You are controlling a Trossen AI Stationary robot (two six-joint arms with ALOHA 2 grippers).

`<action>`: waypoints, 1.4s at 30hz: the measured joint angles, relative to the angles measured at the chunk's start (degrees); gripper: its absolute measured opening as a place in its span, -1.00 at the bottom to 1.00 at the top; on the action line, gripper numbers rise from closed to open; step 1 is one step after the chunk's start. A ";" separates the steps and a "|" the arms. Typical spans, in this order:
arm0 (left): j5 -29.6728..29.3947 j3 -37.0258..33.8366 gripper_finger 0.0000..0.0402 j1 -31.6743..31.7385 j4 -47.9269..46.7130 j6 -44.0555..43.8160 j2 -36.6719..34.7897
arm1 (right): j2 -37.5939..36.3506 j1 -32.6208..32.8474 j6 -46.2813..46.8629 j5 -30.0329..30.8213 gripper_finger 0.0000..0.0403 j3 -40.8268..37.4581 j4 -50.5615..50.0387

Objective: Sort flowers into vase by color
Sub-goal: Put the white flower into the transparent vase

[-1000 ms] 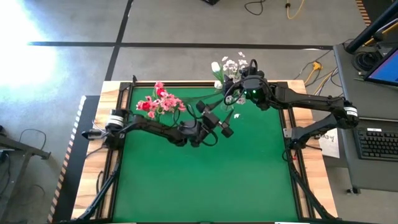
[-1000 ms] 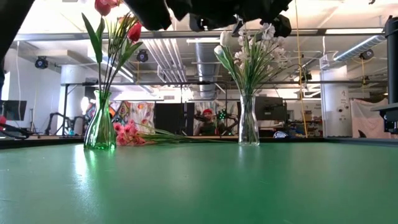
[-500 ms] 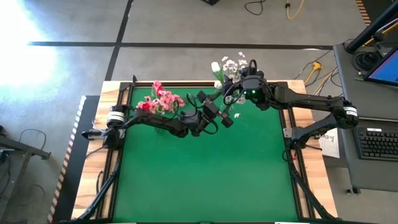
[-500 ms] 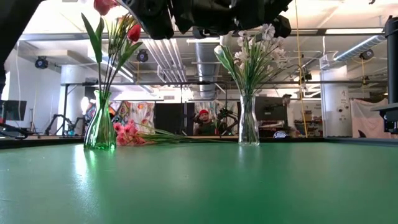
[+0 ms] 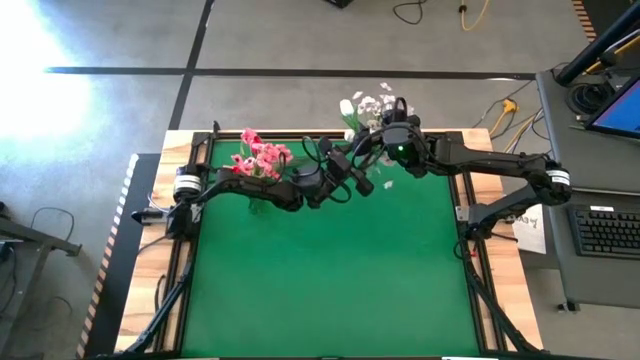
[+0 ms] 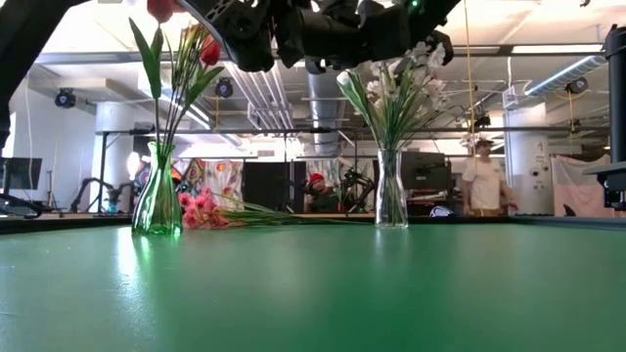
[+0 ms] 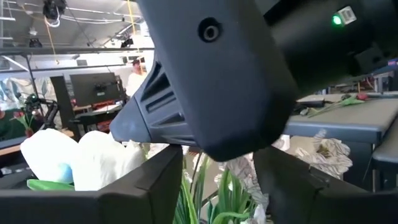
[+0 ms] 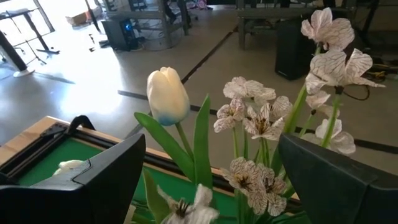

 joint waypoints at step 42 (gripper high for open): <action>-0.66 -0.66 -1.00 0.65 -2.52 -2.28 0.00 | -0.64 0.03 1.42 -1.48 0.80 0.37 1.09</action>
